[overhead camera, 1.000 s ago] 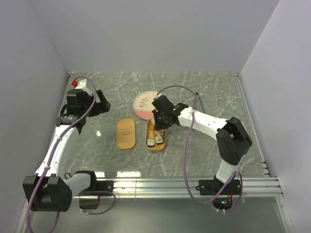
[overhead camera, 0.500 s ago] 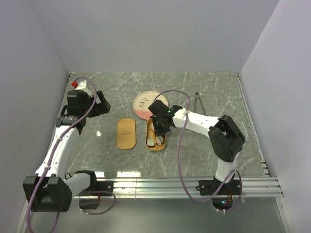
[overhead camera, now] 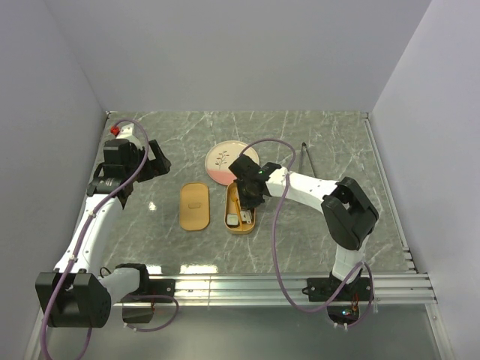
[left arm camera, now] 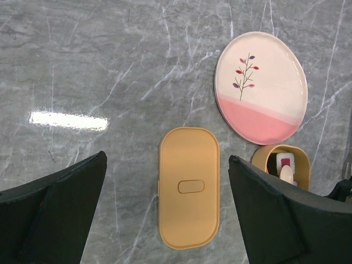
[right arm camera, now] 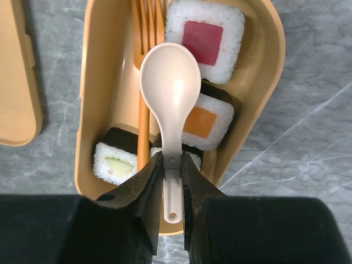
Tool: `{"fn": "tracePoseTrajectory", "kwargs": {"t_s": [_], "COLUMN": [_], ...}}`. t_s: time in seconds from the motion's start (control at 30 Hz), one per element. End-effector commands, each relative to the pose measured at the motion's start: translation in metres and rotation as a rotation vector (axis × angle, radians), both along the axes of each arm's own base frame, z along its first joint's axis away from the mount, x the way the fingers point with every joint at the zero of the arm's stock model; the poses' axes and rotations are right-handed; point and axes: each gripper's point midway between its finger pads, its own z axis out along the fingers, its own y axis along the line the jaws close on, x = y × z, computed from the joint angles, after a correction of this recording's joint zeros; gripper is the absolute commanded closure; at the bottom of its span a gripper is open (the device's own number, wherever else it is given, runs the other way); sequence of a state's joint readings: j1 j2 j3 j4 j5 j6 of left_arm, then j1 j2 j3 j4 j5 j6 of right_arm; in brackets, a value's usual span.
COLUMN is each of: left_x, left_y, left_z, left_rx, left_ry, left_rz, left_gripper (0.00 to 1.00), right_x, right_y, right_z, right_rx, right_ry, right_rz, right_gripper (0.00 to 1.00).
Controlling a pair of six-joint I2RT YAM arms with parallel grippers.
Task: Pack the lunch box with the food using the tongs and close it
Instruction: Place the utensil into the utensil case
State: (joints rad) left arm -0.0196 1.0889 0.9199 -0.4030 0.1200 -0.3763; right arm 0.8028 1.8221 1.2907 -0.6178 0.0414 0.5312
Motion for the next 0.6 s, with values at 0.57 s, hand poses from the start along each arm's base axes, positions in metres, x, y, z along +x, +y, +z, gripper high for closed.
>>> {"fn": "tracePoseTrajectory", "kwargs": {"t_s": [0.57], "left_x": [0.0010], "left_y": [-0.0030], "left_z": [0.0154], "left_rx": [-0.008], "left_ry": [-0.064], "left_rz": [-0.012], "left_gripper": [0.01], "right_x": [0.0068], "right_y": [-0.0013], "right_z": [0.0083], "right_rx": [-0.017], "right_ry": [-0.033], "right_rz": [-0.027], "right_gripper": [0.62]}}
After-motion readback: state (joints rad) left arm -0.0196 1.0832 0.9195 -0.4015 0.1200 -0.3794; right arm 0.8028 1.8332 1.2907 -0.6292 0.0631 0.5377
